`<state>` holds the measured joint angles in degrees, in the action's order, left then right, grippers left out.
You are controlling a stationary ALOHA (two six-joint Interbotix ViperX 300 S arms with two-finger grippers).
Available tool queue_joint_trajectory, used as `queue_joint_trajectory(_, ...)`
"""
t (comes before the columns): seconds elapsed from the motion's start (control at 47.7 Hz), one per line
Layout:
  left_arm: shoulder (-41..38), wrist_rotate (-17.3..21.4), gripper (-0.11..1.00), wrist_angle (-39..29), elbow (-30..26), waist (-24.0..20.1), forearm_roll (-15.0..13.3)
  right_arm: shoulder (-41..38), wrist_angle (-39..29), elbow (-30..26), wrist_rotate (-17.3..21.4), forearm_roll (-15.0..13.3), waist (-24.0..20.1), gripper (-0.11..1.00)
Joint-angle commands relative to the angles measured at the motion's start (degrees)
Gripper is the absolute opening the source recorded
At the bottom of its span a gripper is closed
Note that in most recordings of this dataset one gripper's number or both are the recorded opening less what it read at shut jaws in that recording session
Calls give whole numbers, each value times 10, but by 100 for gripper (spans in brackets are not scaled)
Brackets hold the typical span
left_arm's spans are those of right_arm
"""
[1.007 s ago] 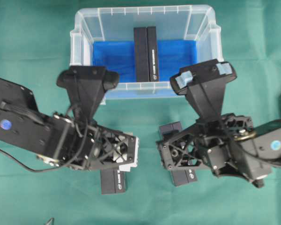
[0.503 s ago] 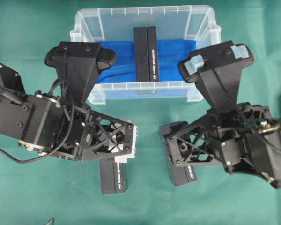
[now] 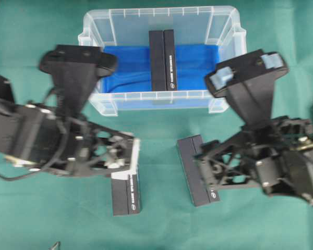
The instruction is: Take the box out of the case with both arms.
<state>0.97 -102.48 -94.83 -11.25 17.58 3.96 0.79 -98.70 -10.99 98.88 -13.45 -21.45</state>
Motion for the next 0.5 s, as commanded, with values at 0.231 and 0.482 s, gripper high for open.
queue_joint_trajectory(0.231,110,-39,83,-6,107,38,-3,105,-7,95,36,12,-21,89)
queue_joint_trajectory(0.482,195,-112,83,-4,202,83,-4,187,-7,173,92,16,-45,88)
